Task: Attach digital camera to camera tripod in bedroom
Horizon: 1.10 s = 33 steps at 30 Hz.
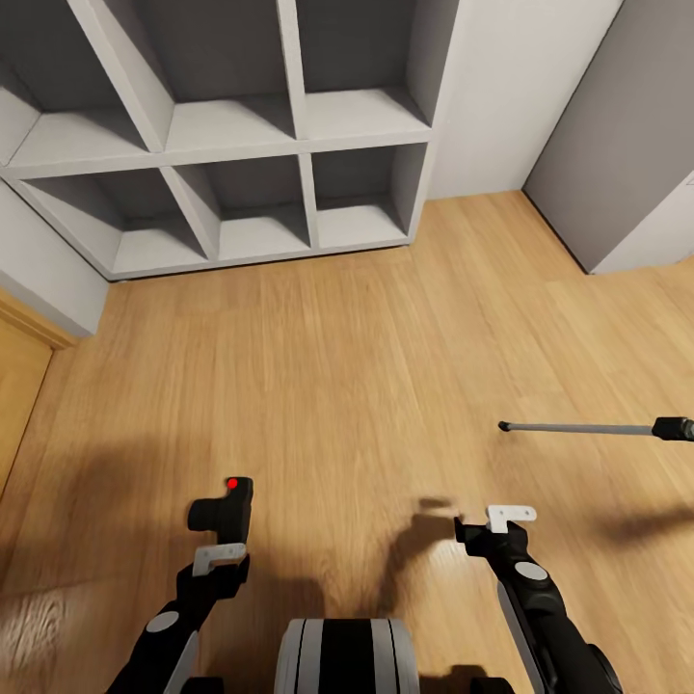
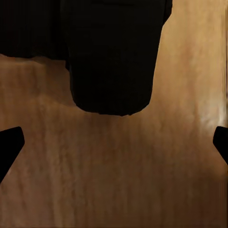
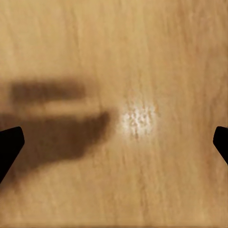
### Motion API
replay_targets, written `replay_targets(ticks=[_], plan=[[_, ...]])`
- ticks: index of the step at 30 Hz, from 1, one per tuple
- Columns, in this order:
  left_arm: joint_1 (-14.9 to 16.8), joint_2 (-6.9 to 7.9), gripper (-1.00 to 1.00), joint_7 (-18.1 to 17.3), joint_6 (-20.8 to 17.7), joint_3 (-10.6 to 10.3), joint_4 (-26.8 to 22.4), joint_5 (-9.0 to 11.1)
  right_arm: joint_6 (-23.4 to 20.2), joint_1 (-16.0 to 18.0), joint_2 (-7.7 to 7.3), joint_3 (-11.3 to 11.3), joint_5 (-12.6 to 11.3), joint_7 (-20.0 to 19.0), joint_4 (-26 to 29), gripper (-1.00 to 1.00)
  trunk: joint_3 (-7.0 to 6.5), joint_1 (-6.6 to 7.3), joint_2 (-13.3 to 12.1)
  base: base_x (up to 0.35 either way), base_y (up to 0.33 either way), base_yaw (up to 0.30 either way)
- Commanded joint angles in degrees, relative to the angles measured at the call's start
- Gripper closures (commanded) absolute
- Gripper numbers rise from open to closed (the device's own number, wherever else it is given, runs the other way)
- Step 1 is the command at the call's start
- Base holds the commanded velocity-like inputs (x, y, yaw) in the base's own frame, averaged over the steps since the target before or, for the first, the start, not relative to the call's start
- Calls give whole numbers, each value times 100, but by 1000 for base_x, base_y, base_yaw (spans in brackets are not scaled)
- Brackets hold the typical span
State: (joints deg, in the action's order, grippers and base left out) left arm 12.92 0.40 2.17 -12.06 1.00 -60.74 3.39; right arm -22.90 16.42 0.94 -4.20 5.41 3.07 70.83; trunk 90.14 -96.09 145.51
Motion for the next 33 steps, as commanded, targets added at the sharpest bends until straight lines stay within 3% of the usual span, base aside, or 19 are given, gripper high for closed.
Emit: replay_targets(ticks=[1,10,15,19,33], plan=[[0,3,-100,22,-28,-8,-26,37,-35,1,4,-5,56,-8,9,-100,3,1,1,0,0,0],[0,4,-100,21,-17,-22,-146,31,-35,1,3,-8,60,-8,10,-100,3,1,1,0,0,0],[0,13,-100,21,-23,-28,-475,24,-33,1,3,-10,64,-8,10,-100,3,1,1,0,0,0],[0,17,-100,20,-33,-30,-687,23,-31,1,3,-16,65,-2,10,-100,92,-9,7,0,0,0],[0,21,-100,6,-25,-28,-657,16,-30,1,3,-11,65,1,10,-100,380,-43,24,0,0,0]])
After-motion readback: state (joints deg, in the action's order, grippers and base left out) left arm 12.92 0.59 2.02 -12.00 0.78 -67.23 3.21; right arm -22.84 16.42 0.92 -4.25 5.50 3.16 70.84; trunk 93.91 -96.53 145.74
